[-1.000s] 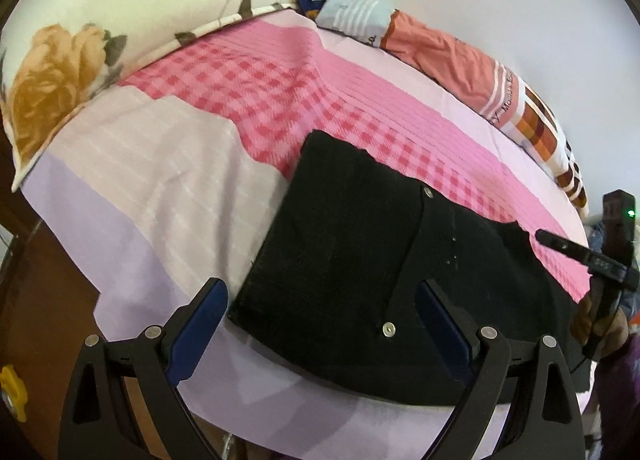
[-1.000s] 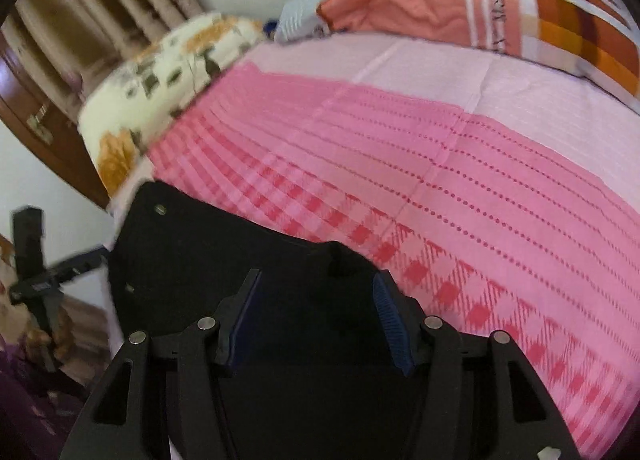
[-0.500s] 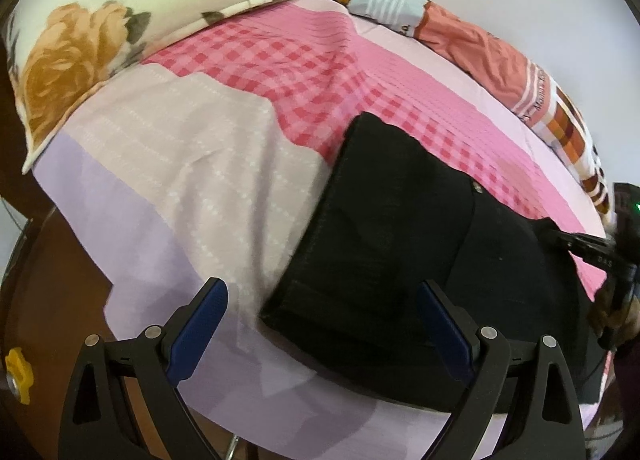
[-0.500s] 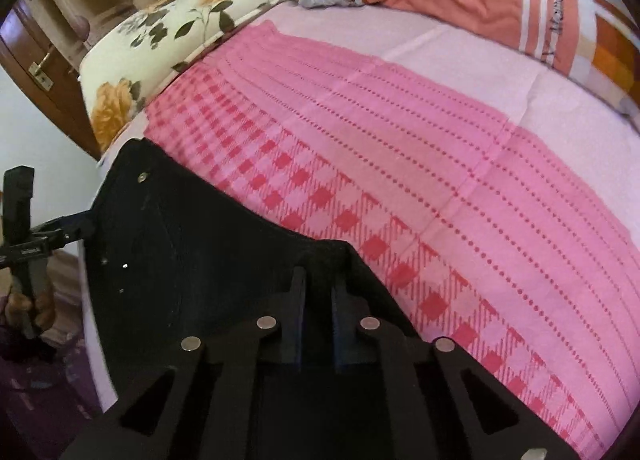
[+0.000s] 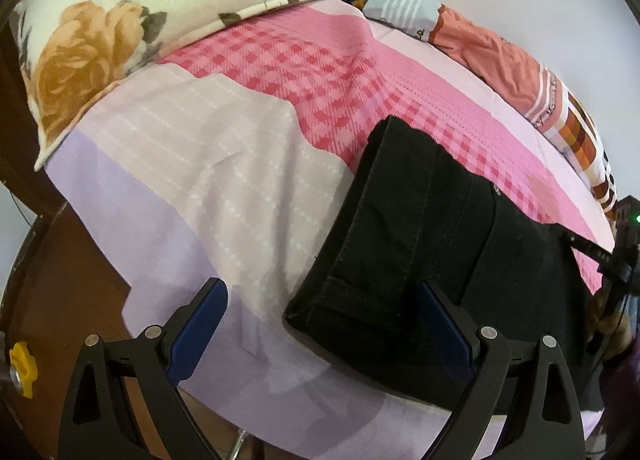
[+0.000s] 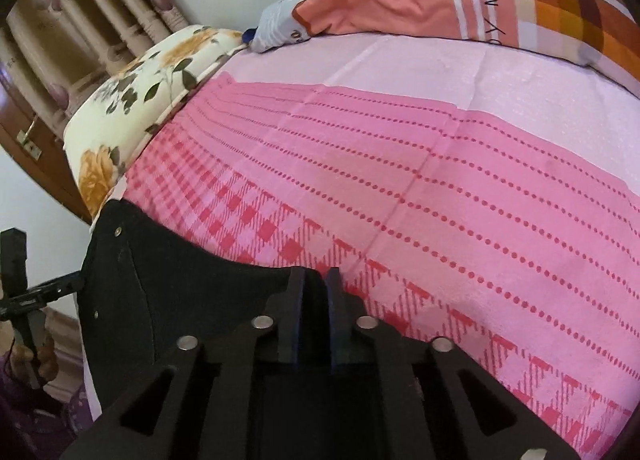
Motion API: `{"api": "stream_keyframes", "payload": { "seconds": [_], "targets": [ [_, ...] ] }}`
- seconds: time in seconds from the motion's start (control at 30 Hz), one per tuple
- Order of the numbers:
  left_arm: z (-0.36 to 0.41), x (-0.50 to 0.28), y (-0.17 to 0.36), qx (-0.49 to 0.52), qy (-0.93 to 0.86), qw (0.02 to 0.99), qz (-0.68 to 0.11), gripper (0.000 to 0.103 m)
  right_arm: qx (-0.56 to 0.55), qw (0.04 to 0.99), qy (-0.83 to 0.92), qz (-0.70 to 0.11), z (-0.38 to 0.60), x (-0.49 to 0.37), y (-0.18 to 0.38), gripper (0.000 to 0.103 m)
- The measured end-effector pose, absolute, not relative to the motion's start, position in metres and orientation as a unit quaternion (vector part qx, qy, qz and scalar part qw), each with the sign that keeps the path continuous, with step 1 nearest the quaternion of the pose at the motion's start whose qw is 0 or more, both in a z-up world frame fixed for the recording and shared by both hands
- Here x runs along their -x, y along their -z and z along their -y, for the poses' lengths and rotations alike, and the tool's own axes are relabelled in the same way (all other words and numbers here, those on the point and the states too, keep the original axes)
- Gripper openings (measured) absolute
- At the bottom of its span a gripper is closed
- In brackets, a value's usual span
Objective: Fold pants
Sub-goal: 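Open the right gripper and withdraw it from the folded jeans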
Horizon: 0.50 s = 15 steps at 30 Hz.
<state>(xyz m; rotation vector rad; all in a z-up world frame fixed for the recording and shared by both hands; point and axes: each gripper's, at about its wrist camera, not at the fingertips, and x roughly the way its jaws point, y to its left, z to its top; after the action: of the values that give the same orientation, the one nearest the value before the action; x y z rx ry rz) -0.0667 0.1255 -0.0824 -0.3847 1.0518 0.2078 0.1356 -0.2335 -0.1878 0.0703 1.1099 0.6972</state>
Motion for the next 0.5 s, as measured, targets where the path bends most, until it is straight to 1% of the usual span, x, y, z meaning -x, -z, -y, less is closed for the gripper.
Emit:
{"api": "stream_keyframes", "payload": {
  "seconds": [0.1,0.17,0.23,0.27,0.3,0.33,0.37,0.4,0.47,0.5],
  "targets": [
    [-0.122,0.067,0.074,0.183,-0.086,0.851,-0.485,0.094,-0.033,0.797,-0.319,-0.512,0.233,-0.136,0.188,0.016],
    [-0.109,0.065,0.073,0.148,-0.071,0.858,-0.486,0.094,-0.027,0.802,-0.313,-0.508,0.231,-0.134,0.187,0.019],
    [-0.095,0.057,0.084,0.089,-0.068,0.853,-0.51,0.094,-0.03,0.807,-0.308,-0.504,0.233,-0.133,0.186,0.025],
    [-0.089,0.055,0.09,0.06,-0.072,0.854,-0.512,0.094,-0.038,0.806,-0.309,-0.503,0.235,-0.134,0.186,0.032],
    [-0.086,0.054,0.097,0.043,-0.07,0.856,-0.511,0.094,-0.056,0.804,-0.303,-0.508,0.241,-0.138,0.185,0.04],
    [-0.087,0.054,0.1,0.042,-0.067,0.856,-0.511,0.094,-0.076,0.804,-0.291,-0.512,0.249,-0.14,0.182,0.046],
    [-0.089,0.054,0.101,0.047,-0.064,0.856,-0.512,0.094,-0.105,0.809,-0.275,-0.509,0.261,-0.14,0.176,0.046],
    [-0.092,0.054,0.099,0.053,-0.064,0.856,-0.51,0.094,-0.164,0.814,-0.271,-0.487,0.286,-0.134,0.161,0.046],
    [-0.094,0.053,0.096,0.058,-0.067,0.858,-0.506,0.094,-0.231,0.825,-0.255,-0.447,0.334,-0.11,0.138,0.047],
    [-0.094,0.053,0.093,0.059,-0.068,0.857,-0.507,0.094,-0.266,0.833,-0.236,-0.423,0.371,-0.086,0.125,0.05]
  ]
}}
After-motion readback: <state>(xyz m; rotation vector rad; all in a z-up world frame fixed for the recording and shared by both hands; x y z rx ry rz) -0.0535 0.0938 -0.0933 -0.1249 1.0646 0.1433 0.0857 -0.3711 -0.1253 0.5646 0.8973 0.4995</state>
